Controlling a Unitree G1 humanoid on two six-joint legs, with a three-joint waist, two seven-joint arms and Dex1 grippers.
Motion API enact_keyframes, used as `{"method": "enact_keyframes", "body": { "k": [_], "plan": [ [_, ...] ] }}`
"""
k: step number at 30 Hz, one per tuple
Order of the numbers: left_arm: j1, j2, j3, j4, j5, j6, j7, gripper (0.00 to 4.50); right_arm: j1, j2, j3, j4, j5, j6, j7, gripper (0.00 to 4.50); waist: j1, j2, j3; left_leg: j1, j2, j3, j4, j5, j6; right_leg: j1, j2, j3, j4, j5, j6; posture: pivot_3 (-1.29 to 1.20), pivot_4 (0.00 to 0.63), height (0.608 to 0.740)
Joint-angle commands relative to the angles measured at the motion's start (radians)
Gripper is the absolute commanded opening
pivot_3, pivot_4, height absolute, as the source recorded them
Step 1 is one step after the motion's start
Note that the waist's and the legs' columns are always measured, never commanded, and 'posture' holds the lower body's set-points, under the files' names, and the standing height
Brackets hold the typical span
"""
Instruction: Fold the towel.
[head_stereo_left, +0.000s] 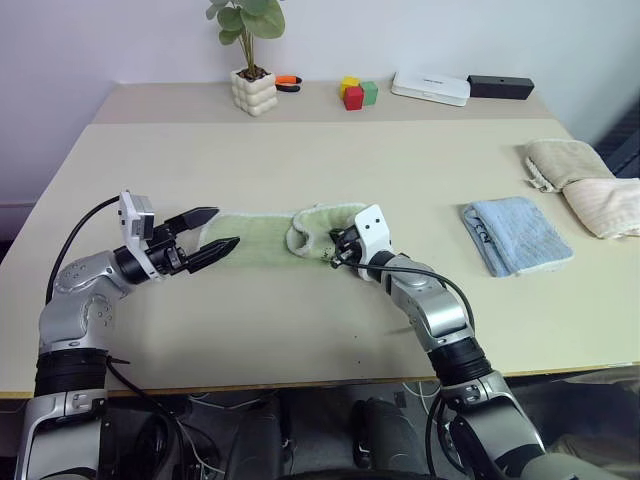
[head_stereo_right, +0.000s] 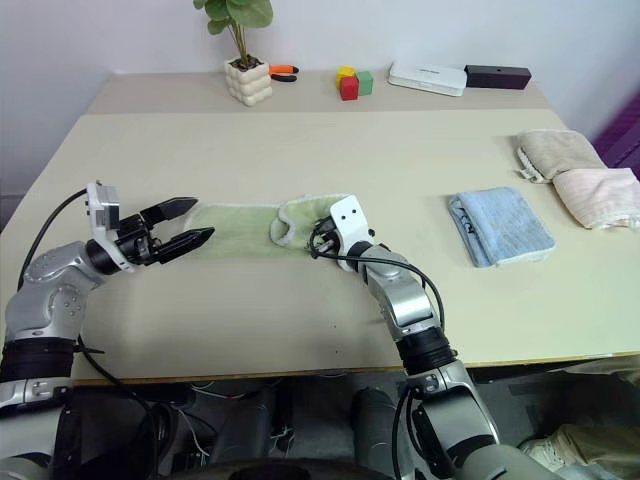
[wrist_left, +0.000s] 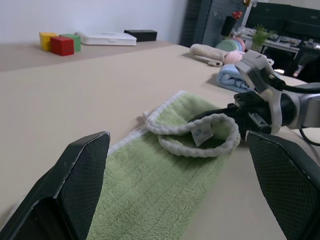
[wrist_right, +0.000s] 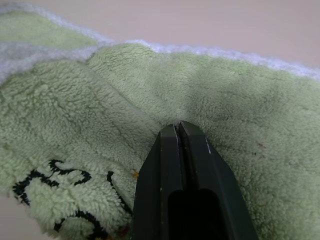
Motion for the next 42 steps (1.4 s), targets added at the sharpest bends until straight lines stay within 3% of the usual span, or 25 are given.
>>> {"method": "enact_keyframes", "body": {
  "k": [1, 4, 9, 14, 19, 24, 32, 42],
  "plan": [
    [0.009, 0.0, 0.009, -0.045, -0.018, 0.016, 0.009, 4.5, 0.003, -0.009, 0.013, -0.074, 0.038, 0.004, 0.089, 0.57, 0.0, 0.0, 0.0, 0.0, 0.0, 0.0, 0.0, 0.0, 0.0, 0.0, 0.0, 0.0, 0.0, 0.0, 0.0, 0.0, 0.15, 0.735],
    [0.03, -0.001, 0.02, -0.074, -0.039, 0.064, 0.036, 4.5, 0.007, -0.012, 0.014, -0.111, 0.032, -0.003, 0.103, 1.78, -0.001, 0.0, 0.0, 0.0, 0.0, 0.0, 0.0, 0.0, 0.0, 0.0, 0.0, 0.0, 0.0, 0.0, 0.0, 0.0, 0.15, 0.735],
    [0.108, 0.007, 0.086, -0.207, -0.149, 0.275, 0.186, 4.5, -0.023, -0.028, -0.02, -0.17, 0.066, -0.013, 0.15, 4.42, -0.002, 0.0, 0.0, 0.0, 0.0, -0.001, 0.0, 0.0, 0.0, 0.0, 0.0, 0.0, 0.0, 0.0, 0.0, 0.0, 0.15, 0.735],
    [0.179, 0.003, 0.19, -0.389, -0.347, 0.53, 0.392, 4.5, -0.056, -0.076, -0.06, -0.209, 0.099, 0.011, 0.195, 4.47, 0.001, 0.0, 0.001, 0.0, 0.0, -0.005, 0.0, 0.0, 0.0, 0.0, 0.0, 0.0, 0.0, 0.0, 0.0, 0.0, 0.15, 0.735],
    [0.258, -0.043, 0.317, -0.479, -0.723, 0.772, 0.718, 4.5, -0.052, -0.224, -0.116, -0.307, 0.214, 0.049, 0.379, 4.47, 0.002, 0.0, 0.001, 0.001, 0.0, -0.006, 0.0, 0.0, 0.0, 0.002, -0.002, 0.0, 0.0, 0.0, 0.0, 0.0, 0.15, 0.735],
    [0.453, -0.171, 0.35, -0.548, -0.962, 0.75, 0.991, 4.5, -0.046, -0.399, -0.206, -0.35, 0.316, 0.037, 0.55, 4.47, 0.002, -0.001, 0.001, 0.002, -0.001, -0.006, 0.0, 0.0, 0.001, 0.002, -0.003, 0.0, -0.001, 0.0, 0.0, 0.0, 0.15, 0.735],
    [0.455, -0.345, 0.313, -0.51, -1.045, 0.568, 1.287, 4.5, -0.039, -0.408, -0.168, -0.345, 0.297, 0.023, 0.559, 4.47, 0.007, -0.002, 0.001, 0.003, -0.002, -0.008, 0.001, 0.0, 0.0, 0.006, -0.003, -0.002, -0.002, -0.002, -0.005, 0.0, 0.15, 0.735],
    [0.333, -0.374, 0.27, -0.373, -1.092, 0.497, 1.471, 4.5, -0.029, -0.393, -0.139, -0.353, 0.288, 0.018, 0.517, 4.47, 0.014, -0.002, 0.001, 0.003, -0.003, -0.009, 0.001, 0.0, 0.0, 0.007, -0.003, -0.003, -0.002, -0.002, -0.005, 0.0, 0.15, 0.735]
  ]
}}
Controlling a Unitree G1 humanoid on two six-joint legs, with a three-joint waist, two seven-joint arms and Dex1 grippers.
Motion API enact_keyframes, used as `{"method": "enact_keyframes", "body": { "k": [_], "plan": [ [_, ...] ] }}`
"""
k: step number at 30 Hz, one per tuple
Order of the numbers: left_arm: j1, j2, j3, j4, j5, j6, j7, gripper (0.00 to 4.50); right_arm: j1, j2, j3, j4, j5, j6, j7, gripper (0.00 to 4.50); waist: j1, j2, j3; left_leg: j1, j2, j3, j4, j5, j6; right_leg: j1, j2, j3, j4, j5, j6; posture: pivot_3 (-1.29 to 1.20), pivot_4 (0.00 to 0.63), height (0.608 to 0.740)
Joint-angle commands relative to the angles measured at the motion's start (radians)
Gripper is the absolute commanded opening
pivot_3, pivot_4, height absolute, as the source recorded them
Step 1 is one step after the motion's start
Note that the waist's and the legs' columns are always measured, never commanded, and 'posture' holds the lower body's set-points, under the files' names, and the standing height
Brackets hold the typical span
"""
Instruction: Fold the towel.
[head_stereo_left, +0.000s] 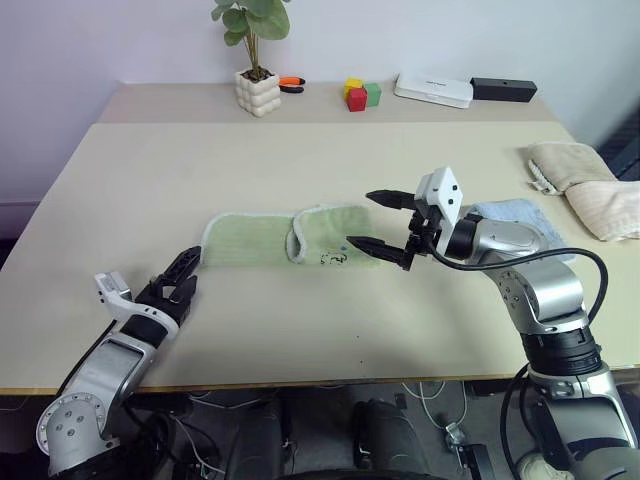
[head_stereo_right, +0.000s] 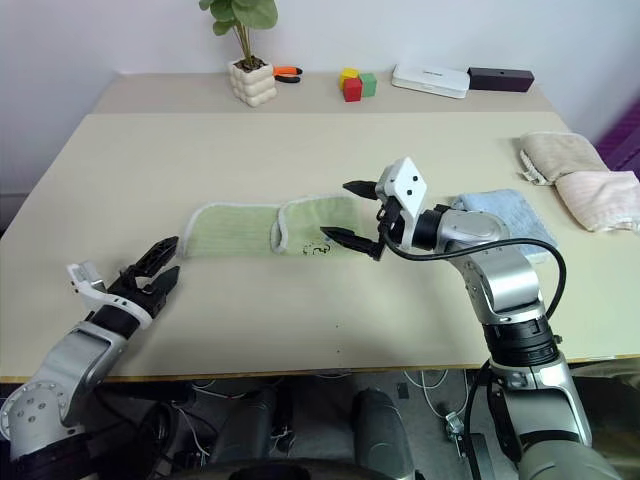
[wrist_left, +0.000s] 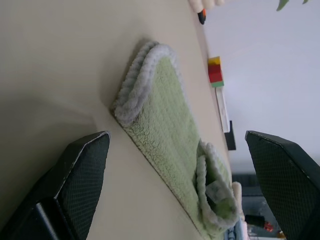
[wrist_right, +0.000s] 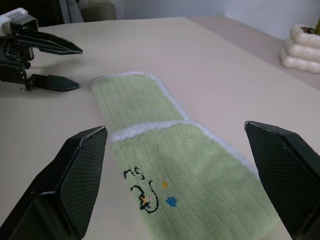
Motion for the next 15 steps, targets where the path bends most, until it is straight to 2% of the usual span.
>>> {"method": "enact_keyframes", "body": {
  "k": [1, 2, 3, 4, 11, 15],
  "plan": [
    [-0.044, -0.009, -0.023, 0.083, -0.039, -0.019, 0.088, 4.5, -0.01, 0.009, -0.005, -0.037, -0.004, -0.015, -0.021, 4.47, 0.003, 0.0, 0.0, 0.0, 0.0, 0.0, 0.0, 0.0, 0.0, 0.001, 0.0, 0.0, 0.0, 0.0, 0.0, 0.0, 0.15, 0.735],
    [-0.054, -0.008, -0.028, 0.1, -0.042, -0.017, 0.102, 4.5, -0.011, 0.011, -0.006, -0.038, -0.003, -0.013, -0.026, 4.47, 0.006, 0.0, 0.0, 0.0, 0.0, 0.0, 0.0, 0.0, 0.0, 0.001, 0.0, 0.0, 0.0, 0.0, 0.0, 0.0, 0.15, 0.735],
    [-0.069, -0.01, -0.03, 0.116, -0.035, -0.024, 0.104, 3.95, -0.012, 0.013, -0.006, -0.039, -0.003, -0.011, -0.03, 4.5, 0.008, 0.0, 0.0, 0.001, 0.0, 0.0, 0.0, 0.0, 0.0, 0.001, 0.0, 0.0, -0.001, 0.0, 0.0, 0.0, 0.15, 0.735],
    [-0.083, -0.012, -0.03, 0.132, -0.035, -0.031, 0.112, 3.69, -0.013, 0.014, -0.006, -0.041, -0.003, -0.009, -0.034, 4.5, 0.01, 0.0, 0.0, 0.001, 0.0, 0.0, 0.0, 0.0, 0.0, 0.001, 0.0, 0.0, -0.001, 0.0, 0.0, 0.0, 0.15, 0.735],
    [-0.185, -0.022, -0.043, 0.201, -0.032, -0.035, 0.127, 0.05, -0.012, 0.013, -0.008, -0.047, -0.013, -0.003, -0.066, 4.5, 0.02, 0.002, -0.001, 0.001, -0.001, 0.0, 0.001, 0.0, 0.0, 0.003, 0.0, -0.001, -0.001, 0.0, 0.0, 0.0, 0.15, 0.735],
    [-0.194, -0.022, -0.053, 0.182, -0.023, -0.021, 0.103, 0.05, -0.01, 0.008, -0.012, -0.048, -0.017, 0.0, -0.075, 4.5, 0.02, 0.003, -0.002, 0.001, -0.001, -0.002, 0.001, 0.0, 0.0, 0.004, 0.0, -0.002, -0.001, 0.0, 0.0, 0.0, 0.15, 0.735]
  ]
}}
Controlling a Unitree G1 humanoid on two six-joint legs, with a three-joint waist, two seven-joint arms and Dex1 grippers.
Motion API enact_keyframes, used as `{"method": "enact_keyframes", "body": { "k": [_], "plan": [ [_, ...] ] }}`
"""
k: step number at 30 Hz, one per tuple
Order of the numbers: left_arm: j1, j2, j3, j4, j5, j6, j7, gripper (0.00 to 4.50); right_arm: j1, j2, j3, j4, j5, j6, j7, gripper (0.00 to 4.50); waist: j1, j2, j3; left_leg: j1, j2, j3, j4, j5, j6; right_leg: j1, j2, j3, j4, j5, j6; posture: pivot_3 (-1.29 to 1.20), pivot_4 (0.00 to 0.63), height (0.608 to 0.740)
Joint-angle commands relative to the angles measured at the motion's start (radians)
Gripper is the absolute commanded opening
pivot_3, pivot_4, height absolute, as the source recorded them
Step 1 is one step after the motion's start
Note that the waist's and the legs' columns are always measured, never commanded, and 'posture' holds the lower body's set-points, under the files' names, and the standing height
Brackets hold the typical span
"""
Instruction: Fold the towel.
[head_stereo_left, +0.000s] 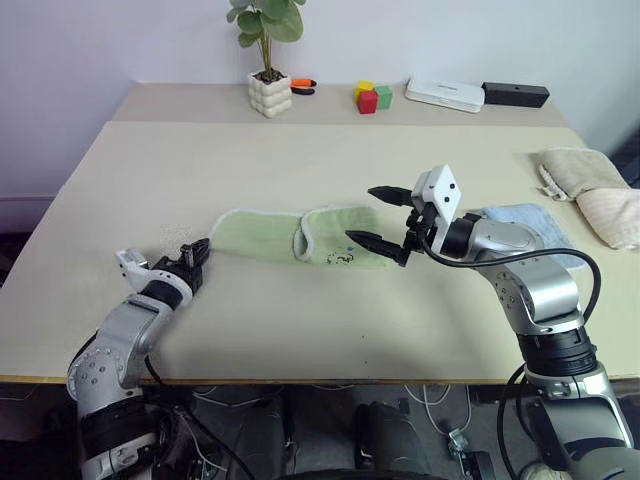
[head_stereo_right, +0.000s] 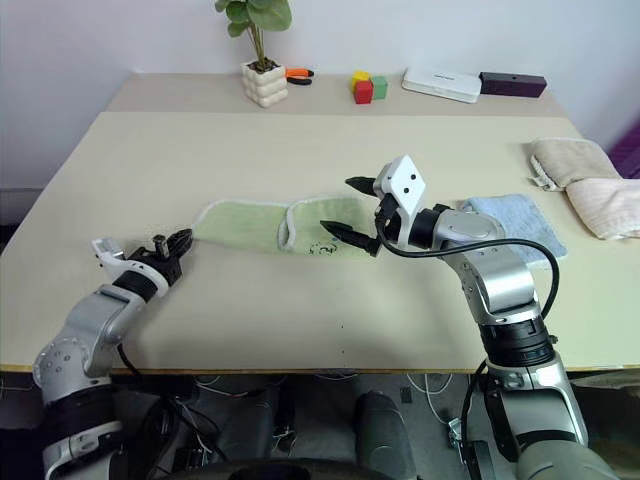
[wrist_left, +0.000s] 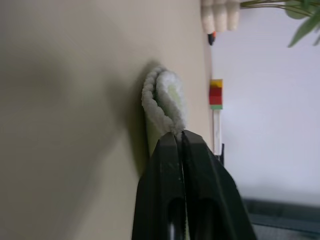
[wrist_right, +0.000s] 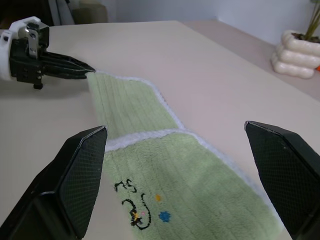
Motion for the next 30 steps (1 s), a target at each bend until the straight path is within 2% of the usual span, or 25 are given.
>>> {"method": "enact_keyframes", "body": {
  "k": [1, 4, 9, 13, 17, 24, 26, 30],
  "plan": [
    [-0.009, -0.009, -0.03, -0.011, 0.0, 0.011, -0.021, 0.05, -0.006, -0.011, -0.021, -0.035, -0.001, -0.005, -0.011, 4.5, 0.001, 0.0, 0.0, 0.0, 0.0, 0.0, 0.0, 0.0, 0.0, 0.0, 0.0, 0.0, 0.0, 0.0, 0.0, 0.0, 0.15, 0.735],
    [-0.026, 0.003, -0.046, -0.047, 0.025, 0.011, -0.039, 0.05, 0.01, -0.043, -0.045, -0.012, -0.011, -0.019, -0.003, 4.5, 0.002, -0.001, 0.0, -0.001, 0.0, 0.0, 0.0, 0.0, 0.0, 0.0, 0.0, -0.001, -0.001, 0.0, 0.0, 0.0, 0.15, 0.735],
    [-0.062, 0.058, -0.124, -0.15, 0.103, 0.05, -0.198, 0.05, 0.073, -0.124, -0.12, -0.018, 0.037, -0.051, 0.078, 4.5, -0.002, -0.001, 0.001, -0.002, 0.0, 0.0, 0.0, -0.001, 0.001, 0.001, 0.0, -0.001, -0.007, 0.0, 0.0, 0.0, 0.15, 0.735],
    [-0.135, 0.115, -0.256, -0.2, 0.275, 0.057, -0.384, 0.05, 0.125, -0.19, -0.171, -0.004, 0.051, -0.076, 0.139, 4.5, -0.003, -0.001, 0.001, -0.002, 0.0, 0.001, -0.002, -0.001, 0.001, 0.002, 0.001, -0.002, -0.01, 0.0, 0.0, 0.0, 0.15, 0.735],
    [-0.235, 0.125, -0.397, -0.15, 0.457, 0.037, -0.569, 0.05, 0.119, -0.194, -0.183, 0.016, 0.051, -0.073, 0.127, 4.5, -0.003, -0.001, 0.001, -0.002, 0.0, 0.002, -0.002, -0.001, 0.001, 0.003, 0.002, -0.002, -0.012, 0.0, -0.001, 0.0, 0.15, 0.735],
    [-0.429, 0.031, -0.604, 0.037, 0.722, -0.026, -0.838, 0.05, 0.109, -0.196, -0.2, 0.036, 0.034, -0.088, 0.08, 4.5, -0.002, -0.001, 0.001, -0.002, 0.0, 0.002, -0.002, -0.001, 0.001, 0.003, 0.002, -0.002, -0.013, 0.001, 0.0, 0.0, 0.15, 0.735],
    [-0.493, -0.027, -0.668, 0.144, 0.816, -0.072, -0.909, 0.05, 0.13, -0.209, -0.226, 0.019, 0.042, -0.083, 0.072, 4.5, 0.0, -0.001, 0.001, -0.002, 0.0, 0.002, -0.002, -0.001, 0.001, 0.003, 0.002, -0.002, -0.013, 0.001, 0.0, 0.0, 0.15, 0.735],
    [-0.551, -0.102, -0.727, 0.293, 0.937, -0.112, -1.008, 0.05, 0.173, -0.224, -0.272, -0.034, 0.063, -0.061, 0.057, 4.5, 0.0, -0.001, 0.001, -0.003, 0.0, 0.002, -0.002, -0.001, 0.002, 0.003, 0.002, -0.002, -0.015, 0.001, 0.001, 0.0, 0.15, 0.735]
  ]
}}
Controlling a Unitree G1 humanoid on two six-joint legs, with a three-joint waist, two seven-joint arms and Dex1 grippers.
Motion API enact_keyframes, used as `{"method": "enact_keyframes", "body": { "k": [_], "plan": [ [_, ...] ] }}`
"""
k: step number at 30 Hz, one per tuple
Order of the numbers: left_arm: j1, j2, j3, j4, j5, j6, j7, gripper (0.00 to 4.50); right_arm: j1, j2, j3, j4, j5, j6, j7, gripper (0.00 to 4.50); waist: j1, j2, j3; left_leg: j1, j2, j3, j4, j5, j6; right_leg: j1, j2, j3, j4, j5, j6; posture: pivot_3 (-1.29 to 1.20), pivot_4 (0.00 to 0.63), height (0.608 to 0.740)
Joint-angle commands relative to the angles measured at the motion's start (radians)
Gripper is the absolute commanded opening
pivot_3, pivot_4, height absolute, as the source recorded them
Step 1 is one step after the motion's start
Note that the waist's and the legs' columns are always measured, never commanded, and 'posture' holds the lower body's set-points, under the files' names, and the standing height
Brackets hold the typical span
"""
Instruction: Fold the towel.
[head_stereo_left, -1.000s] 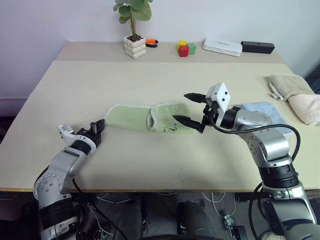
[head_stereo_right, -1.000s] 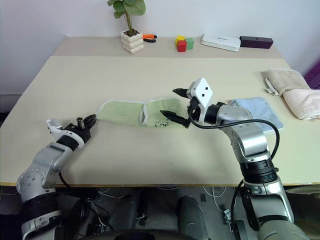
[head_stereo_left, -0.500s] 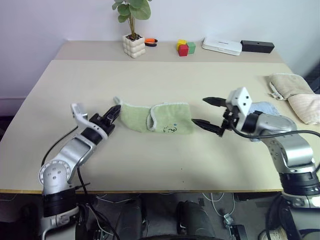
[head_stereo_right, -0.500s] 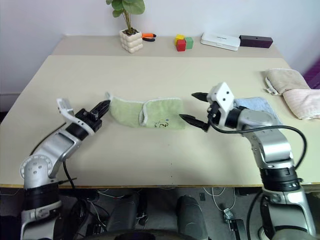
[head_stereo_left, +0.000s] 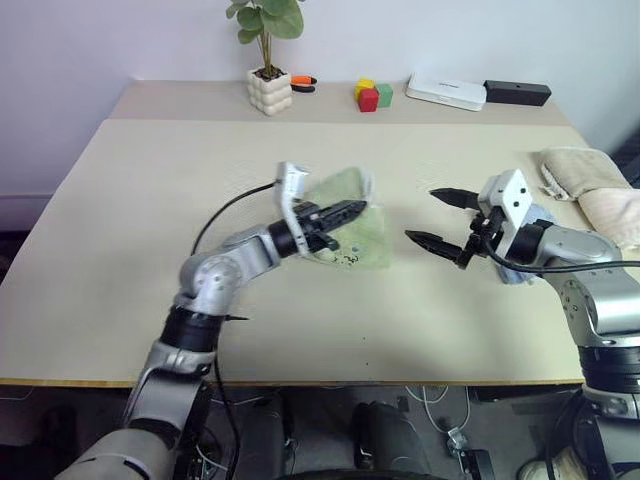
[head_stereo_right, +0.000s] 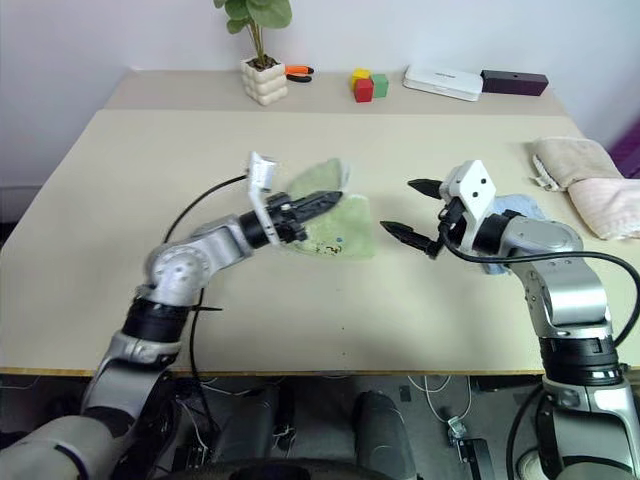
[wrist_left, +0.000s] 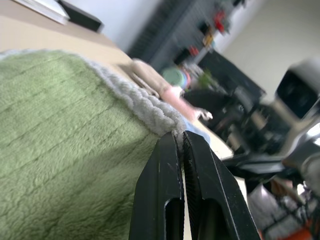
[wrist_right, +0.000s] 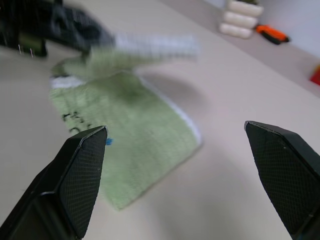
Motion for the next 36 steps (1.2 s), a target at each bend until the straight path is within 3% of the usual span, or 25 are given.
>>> {"method": "enact_keyframes", "body": {
  "k": [1, 9, 12, 19, 25, 31, 34, 36],
  "plan": [
    [-0.032, -0.042, -0.046, 0.077, 0.098, -0.039, -0.097, 0.05, 0.03, -0.031, -0.074, -0.081, 0.035, 0.011, -0.012, 4.5, -0.003, 0.0, 0.0, 0.0, 0.0, 0.0, 0.0, 0.0, 0.0, 0.0, 0.0, 0.0, 0.0, 0.0, 0.0, 0.0, 0.15, 0.735],
    [-0.038, -0.089, -0.077, 0.19, 0.238, -0.019, -0.18, 0.05, 0.107, -0.038, -0.132, -0.166, 0.064, 0.055, -0.052, 4.5, -0.004, 0.001, 0.0, 0.0, 0.001, -0.002, -0.001, 0.0, 0.0, -0.001, 0.001, 0.0, 0.0, 0.0, 0.0, 0.0, 0.15, 0.735],
    [-0.03, -0.102, -0.068, 0.195, 0.262, -0.005, -0.189, 0.92, 0.116, -0.034, -0.129, -0.179, 0.064, 0.058, -0.067, 4.5, -0.002, 0.0, 0.001, 0.0, 0.001, -0.003, 0.0, 0.0, 0.001, -0.001, 0.0, 0.0, 0.0, -0.001, -0.001, 0.0, 0.15, 0.735],
    [0.016, -0.099, -0.045, 0.09, 0.286, -0.024, -0.214, 4.48, 0.073, -0.026, -0.099, -0.139, 0.054, 0.047, -0.078, 4.5, -0.004, 0.0, 0.001, 0.0, 0.001, -0.004, 0.0, 0.0, 0.001, -0.001, 0.0, 0.0, 0.0, -0.001, -0.001, 0.0, 0.15, 0.735],
    [0.084, -0.067, 0.03, -0.162, 0.161, -0.009, -0.327, 4.48, -0.031, 0.029, -0.098, -0.058, 0.064, 0.032, -0.119, 4.5, -0.006, 0.001, 0.001, 0.0, 0.002, -0.004, -0.001, 0.0, 0.001, -0.001, 0.001, 0.0, 0.001, 0.0, 0.0, 0.0, 0.15, 0.735],
    [0.077, -0.067, 0.169, -0.222, 0.087, 0.01, -0.23, 4.48, -0.18, 0.14, -0.131, 0.072, 0.043, 0.002, -0.29, 4.5, -0.003, 0.002, 0.001, 0.0, 0.001, -0.003, 0.001, 0.0, 0.001, 0.0, 0.0, 0.0, 0.001, 0.001, 0.002, 0.0, 0.15, 0.735],
    [0.036, -0.094, 0.281, -0.099, 0.118, -0.059, -0.077, 3.62, -0.156, 0.189, -0.066, 0.049, 0.023, 0.006, -0.303, 3.61, -0.004, 0.002, 0.001, 0.0, 0.001, -0.003, 0.001, 0.0, 0.001, 0.0, 0.001, 0.0, 0.001, 0.001, 0.002, 0.0, 0.15, 0.735],
    [0.039, -0.092, 0.287, -0.07, 0.162, -0.107, -0.047, 2.66, -0.149, 0.249, -0.053, 0.029, 0.027, 0.015, -0.358, 2.63, -0.006, 0.002, 0.001, 0.0, 0.001, -0.002, 0.0, 0.0, 0.001, 0.0, 0.001, 0.0, 0.001, 0.002, 0.003, 0.0, 0.15, 0.735]
  ]
}}
